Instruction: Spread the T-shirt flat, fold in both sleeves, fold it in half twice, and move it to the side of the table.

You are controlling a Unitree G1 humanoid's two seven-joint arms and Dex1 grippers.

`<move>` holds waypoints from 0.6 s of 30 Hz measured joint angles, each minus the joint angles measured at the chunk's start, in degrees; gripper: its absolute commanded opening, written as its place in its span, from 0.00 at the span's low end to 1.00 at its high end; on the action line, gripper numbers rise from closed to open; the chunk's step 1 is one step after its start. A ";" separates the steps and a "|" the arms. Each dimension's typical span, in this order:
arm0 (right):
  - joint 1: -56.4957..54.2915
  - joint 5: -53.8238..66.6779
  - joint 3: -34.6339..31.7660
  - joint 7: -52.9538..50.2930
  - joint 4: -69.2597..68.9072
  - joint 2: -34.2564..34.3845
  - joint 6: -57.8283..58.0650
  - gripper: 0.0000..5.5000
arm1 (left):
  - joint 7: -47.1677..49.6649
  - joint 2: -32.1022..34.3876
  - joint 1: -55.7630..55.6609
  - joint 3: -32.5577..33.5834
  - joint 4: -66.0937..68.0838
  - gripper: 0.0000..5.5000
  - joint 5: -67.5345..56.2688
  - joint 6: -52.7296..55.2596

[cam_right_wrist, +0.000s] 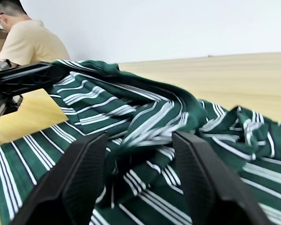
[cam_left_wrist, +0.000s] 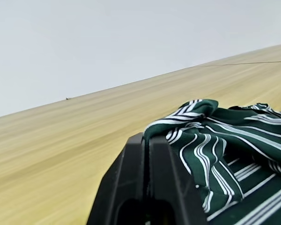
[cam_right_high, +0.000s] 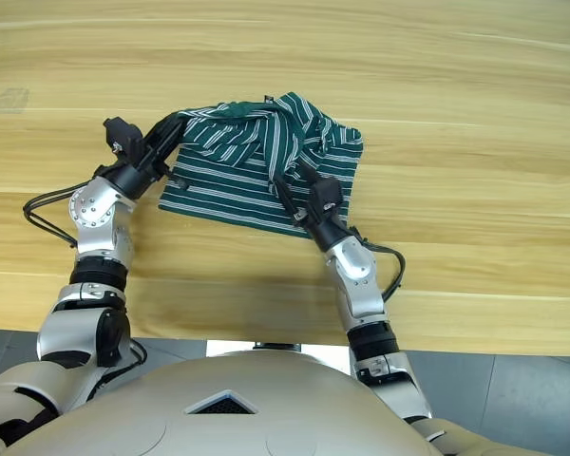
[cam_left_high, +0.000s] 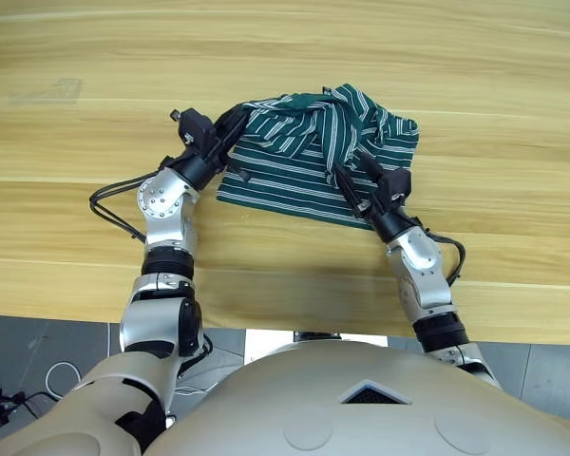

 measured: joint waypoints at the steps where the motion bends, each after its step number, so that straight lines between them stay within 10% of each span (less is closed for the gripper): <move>1: -0.03 0.01 -0.34 0.15 0.00 -0.01 0.00 0.46 | 0.02 0.02 0.03 0.05 -0.02 0.00 0.00 0.00; 18: 0.71 -4.39 1.69 0.99 3.01 1.01 0.00 0.46 | 0.12 -0.64 0.16 -0.08 -1.66 0.00 -1.12 0.10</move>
